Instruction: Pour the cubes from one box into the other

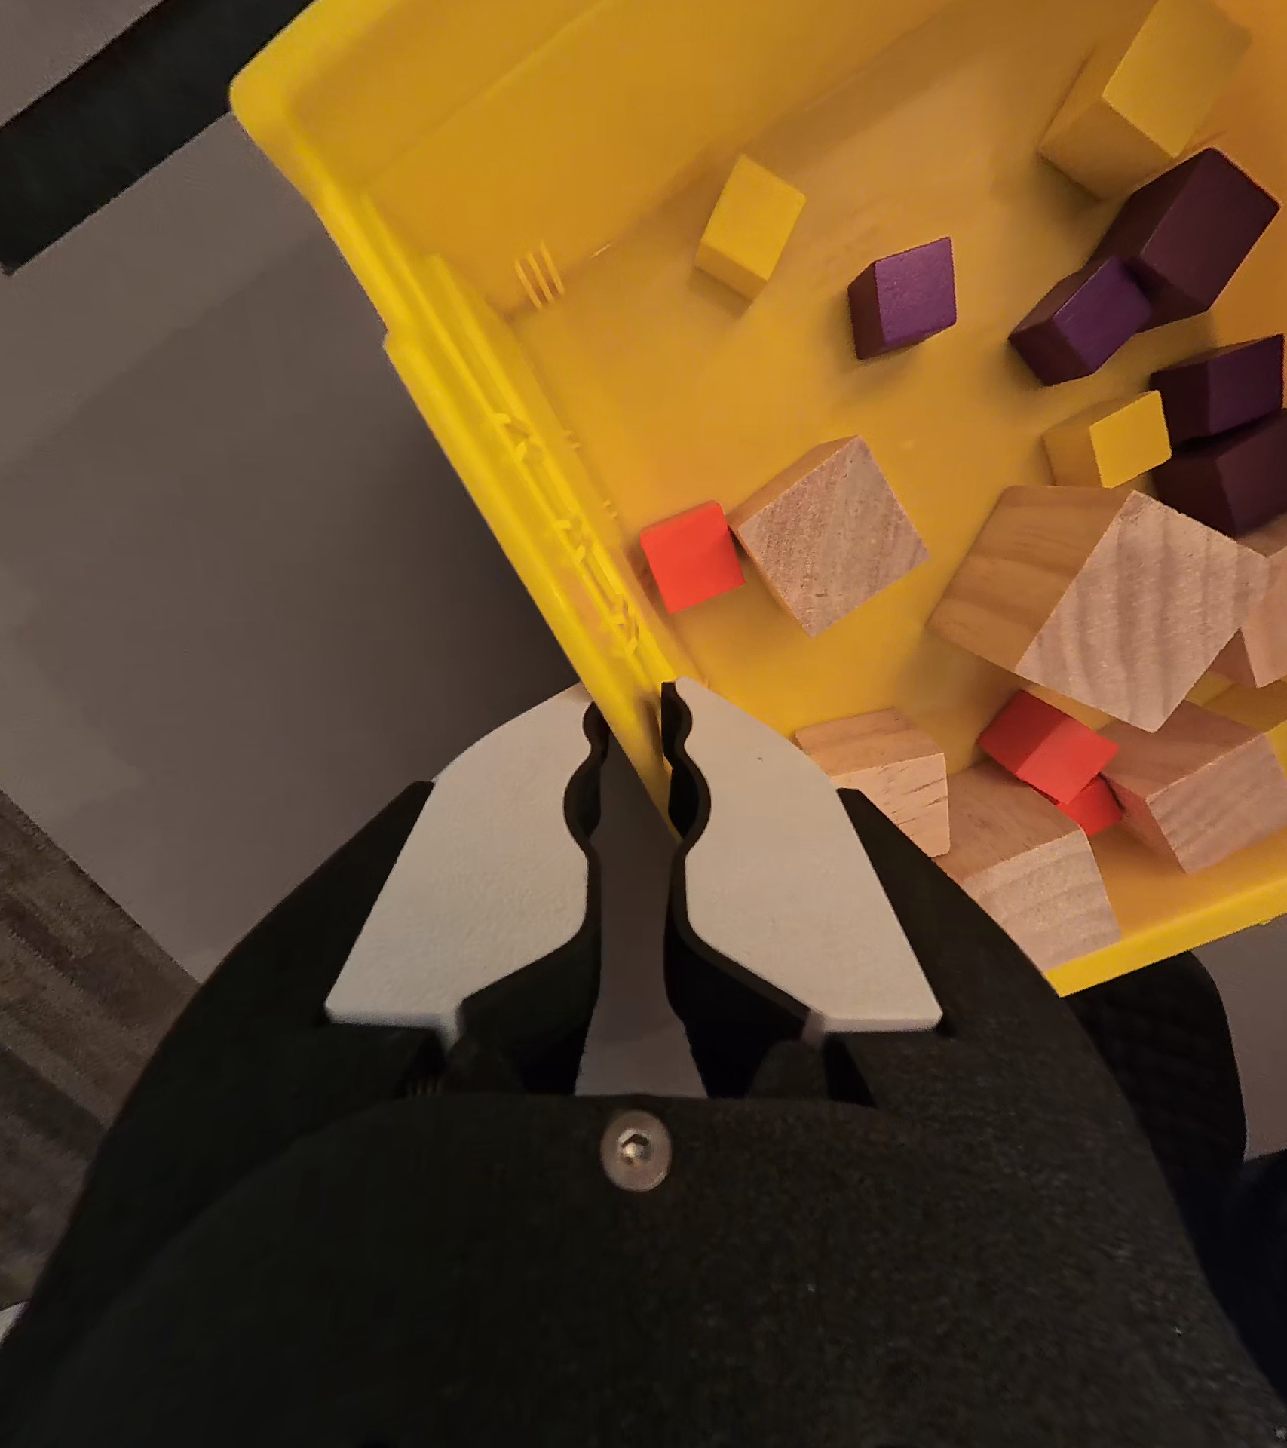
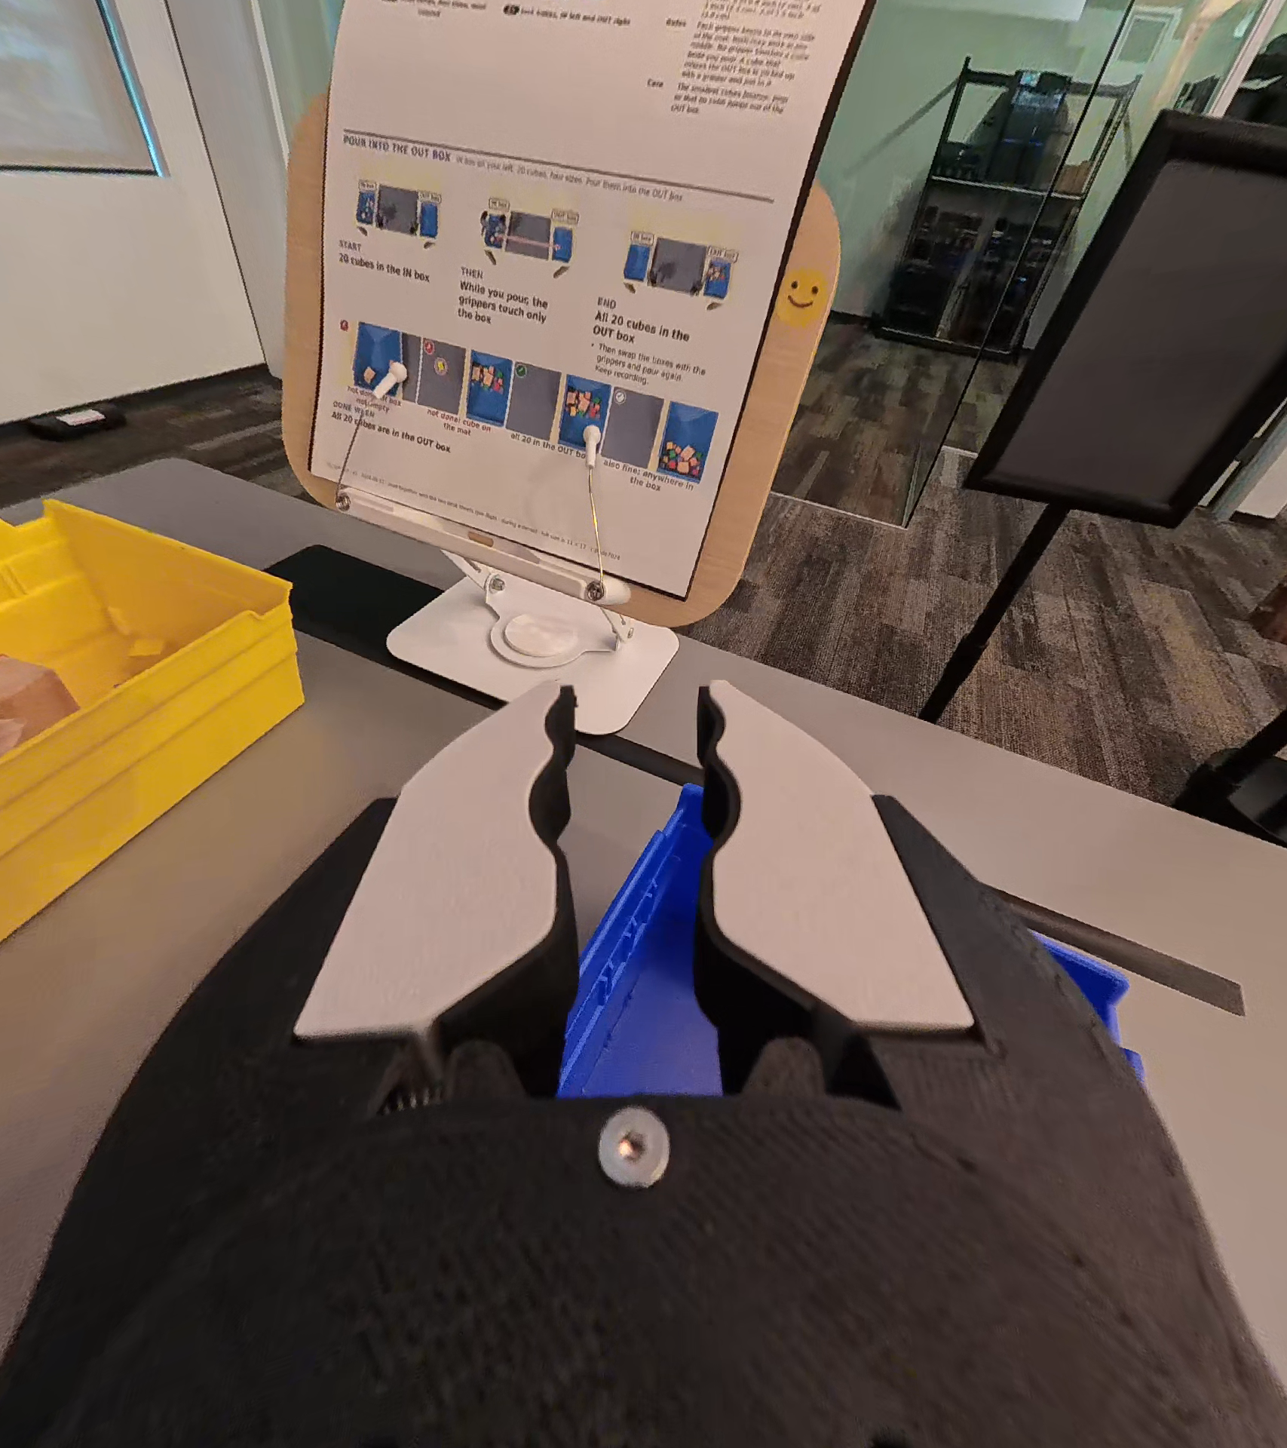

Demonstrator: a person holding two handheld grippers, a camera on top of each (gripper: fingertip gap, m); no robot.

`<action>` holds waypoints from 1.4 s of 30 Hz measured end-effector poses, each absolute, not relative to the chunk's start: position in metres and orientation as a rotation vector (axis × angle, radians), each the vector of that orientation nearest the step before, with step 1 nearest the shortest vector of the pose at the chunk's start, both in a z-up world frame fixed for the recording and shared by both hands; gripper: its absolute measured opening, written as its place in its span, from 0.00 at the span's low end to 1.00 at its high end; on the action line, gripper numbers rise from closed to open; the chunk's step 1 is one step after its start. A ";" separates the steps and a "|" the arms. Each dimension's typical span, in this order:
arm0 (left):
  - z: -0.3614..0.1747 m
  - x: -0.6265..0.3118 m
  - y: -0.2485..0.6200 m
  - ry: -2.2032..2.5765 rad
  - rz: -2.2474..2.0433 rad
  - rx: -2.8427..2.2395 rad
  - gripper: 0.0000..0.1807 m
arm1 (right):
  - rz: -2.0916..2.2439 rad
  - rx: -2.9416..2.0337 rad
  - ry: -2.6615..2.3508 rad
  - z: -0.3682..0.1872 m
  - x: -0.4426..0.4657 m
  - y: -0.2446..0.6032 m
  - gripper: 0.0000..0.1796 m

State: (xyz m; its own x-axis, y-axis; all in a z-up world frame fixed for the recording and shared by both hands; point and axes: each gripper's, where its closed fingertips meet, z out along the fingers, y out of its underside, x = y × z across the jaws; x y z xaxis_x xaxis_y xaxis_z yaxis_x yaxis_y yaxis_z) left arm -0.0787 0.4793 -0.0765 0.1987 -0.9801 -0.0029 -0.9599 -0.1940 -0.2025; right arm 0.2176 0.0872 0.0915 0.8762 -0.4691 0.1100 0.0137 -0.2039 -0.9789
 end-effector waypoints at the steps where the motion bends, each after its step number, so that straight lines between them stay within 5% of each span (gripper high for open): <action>1: -0.076 -0.078 0.479 1.884 -0.203 -2.302 0.07 | -0.449 -1.736 0.347 0.088 0.218 0.088 0.17; 10: -0.033 -0.074 0.480 1.749 -0.330 -1.999 0.14 | -0.406 -1.650 0.338 0.090 0.225 0.084 0.17; 19: 0.126 -0.052 0.394 1.255 -0.655 -1.366 0.13 | -0.622 -1.496 0.333 0.128 0.228 0.054 0.26; 25: 0.205 -0.075 0.316 0.951 -0.868 -0.879 0.04 | -0.652 -1.316 0.268 0.176 0.203 0.021 0.28; 32: 0.216 -0.060 0.276 0.957 -1.085 -0.920 0.37 | -0.659 -1.178 0.177 0.213 0.176 -0.013 0.38; 37: 0.240 -0.051 0.260 0.967 -1.113 -0.856 0.35 | -0.630 -1.125 0.148 0.224 0.167 -0.028 0.27; 42: 0.254 -0.044 0.242 1.014 -1.258 -0.799 0.19 | -0.581 -1.076 0.154 0.230 0.169 -0.041 0.14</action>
